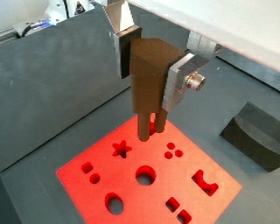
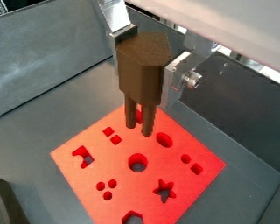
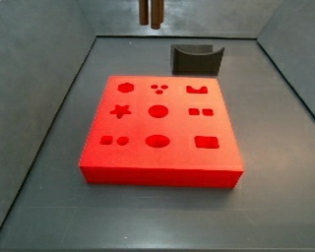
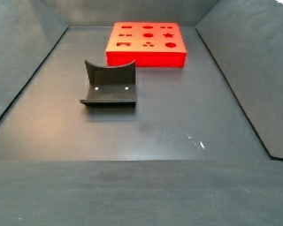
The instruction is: Insert the 3 prong object.
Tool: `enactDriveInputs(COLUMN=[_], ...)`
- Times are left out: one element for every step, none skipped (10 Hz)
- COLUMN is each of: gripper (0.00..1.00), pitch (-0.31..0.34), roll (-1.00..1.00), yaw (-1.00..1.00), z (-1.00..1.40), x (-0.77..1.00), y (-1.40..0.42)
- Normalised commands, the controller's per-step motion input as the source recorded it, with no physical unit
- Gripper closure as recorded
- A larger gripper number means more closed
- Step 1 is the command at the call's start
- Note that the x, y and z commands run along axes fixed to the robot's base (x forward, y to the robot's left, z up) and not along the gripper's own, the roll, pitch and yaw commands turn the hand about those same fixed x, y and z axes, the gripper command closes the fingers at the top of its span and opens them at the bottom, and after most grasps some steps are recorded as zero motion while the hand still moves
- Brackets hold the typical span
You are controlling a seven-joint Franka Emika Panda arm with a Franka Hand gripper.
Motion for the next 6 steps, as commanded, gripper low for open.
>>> enactDriveInputs(gripper=[1.0, 1.0, 1.0, 1.0, 1.0, 1.0], pitch=[0.0, 0.0, 0.0, 0.0, 0.0, 0.0], roll=[0.0, 0.01, 0.01, 0.0, 0.0, 0.0], yaw=[-0.15, -0.45, -0.71, -0.75, -0.75, -0.75], z=[-0.17, -0.33, -0.37, -0.32, -0.31, -0.34], x=[0.05, 0.22, 0.32, 0.39, 0.41, 0.42], y=[0.0, 0.01, 0.22, 0.26, 0.27, 0.26])
